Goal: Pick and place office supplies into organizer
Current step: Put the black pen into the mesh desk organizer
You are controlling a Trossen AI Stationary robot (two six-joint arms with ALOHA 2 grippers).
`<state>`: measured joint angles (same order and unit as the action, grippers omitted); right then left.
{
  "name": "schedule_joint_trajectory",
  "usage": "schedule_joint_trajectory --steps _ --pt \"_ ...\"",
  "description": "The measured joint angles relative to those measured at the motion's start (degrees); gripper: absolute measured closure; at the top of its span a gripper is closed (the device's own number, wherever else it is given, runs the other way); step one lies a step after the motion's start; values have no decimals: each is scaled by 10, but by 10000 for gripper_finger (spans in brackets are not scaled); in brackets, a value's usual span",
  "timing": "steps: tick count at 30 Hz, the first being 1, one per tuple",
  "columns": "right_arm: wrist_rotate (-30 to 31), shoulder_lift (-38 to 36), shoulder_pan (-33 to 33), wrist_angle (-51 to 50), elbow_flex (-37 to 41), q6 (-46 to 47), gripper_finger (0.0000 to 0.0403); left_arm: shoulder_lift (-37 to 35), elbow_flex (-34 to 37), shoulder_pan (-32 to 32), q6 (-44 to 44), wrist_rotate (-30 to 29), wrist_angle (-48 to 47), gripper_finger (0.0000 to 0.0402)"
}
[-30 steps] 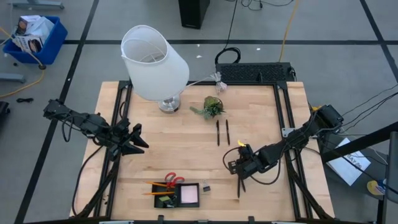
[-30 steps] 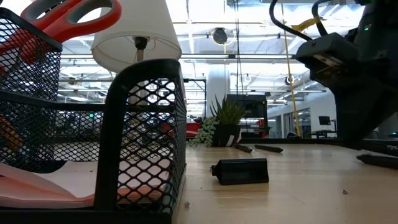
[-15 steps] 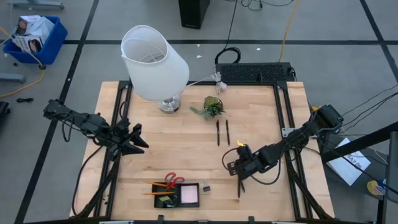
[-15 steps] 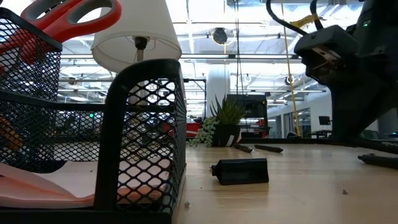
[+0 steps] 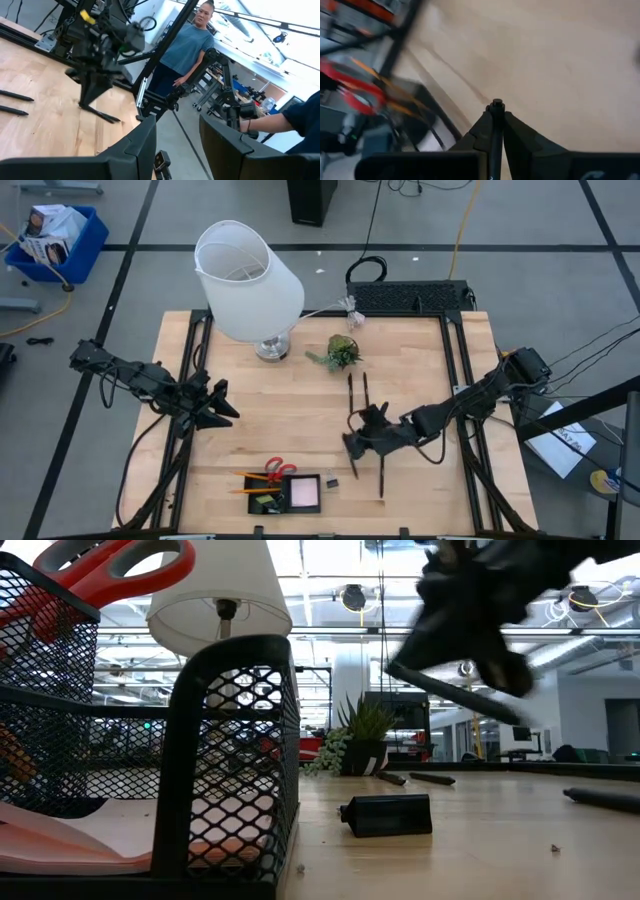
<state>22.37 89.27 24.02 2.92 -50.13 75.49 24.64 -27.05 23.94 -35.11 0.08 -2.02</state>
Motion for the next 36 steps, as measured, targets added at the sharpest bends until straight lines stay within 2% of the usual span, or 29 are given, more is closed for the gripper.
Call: schedule_joint_trajectory --steps 7,10,15,21,25,28,30,36 --pt "17 0 -31 135 0 -145 378 0 0 0 -34 -1 -4 250" --pt "17 0 -36 211 0 -228 378 0 0 0 -75 -1 -10 250" --pt "18 0 -39 336 0 -361 378 0 0 1 -75 -1 -9 250" --pt "6 0 -39 446 0 -507 375 -4 0 1 -105 -92 -7 250" --pt "-34 0 -38 490 0 -573 375 -8 0 2 -46 -99 33 250" --pt "-52 0 -35 515 -2 -608 378 -8 0 6 40 -51 103 250" --pt "-61 0 -33 521 -14 -635 378 -12 -1 8 65 -29 126 250" --pt "-70 38 -18 515 -94 -680 378 -24 -1 22 81 -38 95 250"
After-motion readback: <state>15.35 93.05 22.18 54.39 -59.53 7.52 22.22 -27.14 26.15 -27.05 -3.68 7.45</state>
